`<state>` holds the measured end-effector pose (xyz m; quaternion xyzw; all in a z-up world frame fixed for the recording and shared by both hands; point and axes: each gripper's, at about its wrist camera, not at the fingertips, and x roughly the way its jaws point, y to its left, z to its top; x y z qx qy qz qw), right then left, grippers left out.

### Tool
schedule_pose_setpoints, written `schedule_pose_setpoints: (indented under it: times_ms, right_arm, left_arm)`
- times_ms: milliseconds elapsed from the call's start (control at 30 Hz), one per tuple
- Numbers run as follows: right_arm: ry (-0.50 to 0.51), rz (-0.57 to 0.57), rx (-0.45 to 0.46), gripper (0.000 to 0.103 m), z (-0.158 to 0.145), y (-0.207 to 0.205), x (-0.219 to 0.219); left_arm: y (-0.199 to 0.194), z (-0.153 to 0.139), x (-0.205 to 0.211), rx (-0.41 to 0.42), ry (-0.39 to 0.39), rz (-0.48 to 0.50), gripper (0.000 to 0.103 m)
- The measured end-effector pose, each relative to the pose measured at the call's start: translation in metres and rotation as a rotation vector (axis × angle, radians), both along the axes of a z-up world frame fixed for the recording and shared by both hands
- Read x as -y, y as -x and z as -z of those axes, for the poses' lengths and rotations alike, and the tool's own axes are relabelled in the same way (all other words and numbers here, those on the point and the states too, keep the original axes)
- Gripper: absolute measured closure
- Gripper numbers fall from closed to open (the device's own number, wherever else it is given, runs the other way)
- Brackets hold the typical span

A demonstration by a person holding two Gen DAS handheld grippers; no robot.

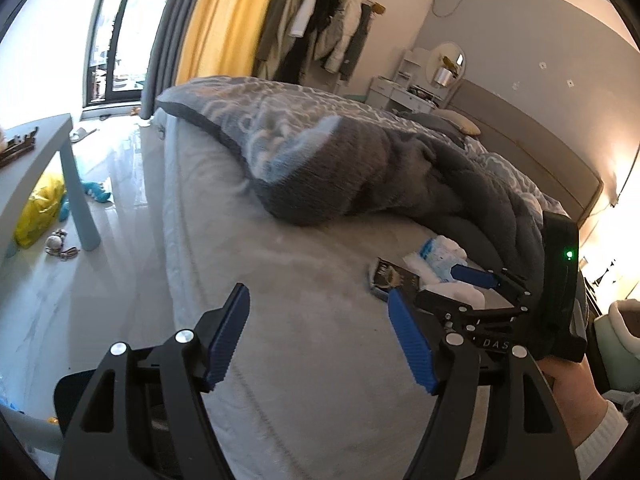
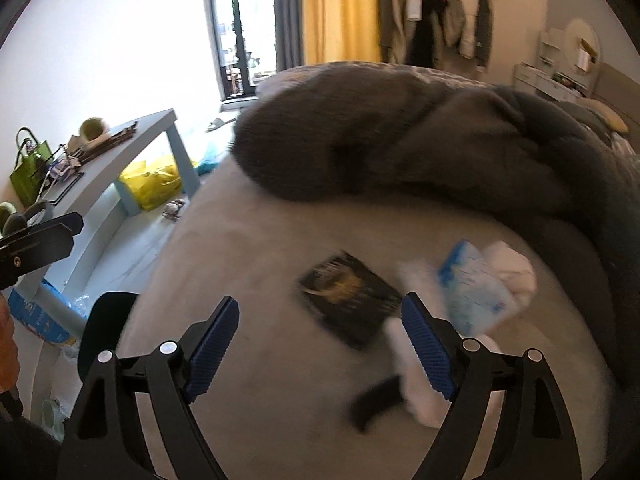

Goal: Collect trash
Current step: 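Move both open tools back over the bed toward the socks and packet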

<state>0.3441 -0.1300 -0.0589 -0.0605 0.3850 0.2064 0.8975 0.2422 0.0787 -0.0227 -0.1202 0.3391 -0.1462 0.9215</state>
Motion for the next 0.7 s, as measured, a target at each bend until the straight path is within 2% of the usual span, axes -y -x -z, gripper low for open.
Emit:
schedule_pose_setpoints:
  times_ms: [400,667,700]
  right_arm:
    - [-0.042,0.106,-0.049,0.019,0.015,-0.014,0.070]
    - [-0.152,0.136,-0.157,0.019,0.045,-0.026,0.108]
    - [-0.158,0.131,-0.167,0.026,0.048,-0.027,0.110]
  left_arm:
    - [-0.017,0.017,0.074,-0.044,-0.027,0.158,0.029]
    - [-0.027,0.035,0.114,-0.098,-0.038,0.251,0.029]
    - [-0.026,0.037,0.120,-0.099,-0.054,0.263,0.029]
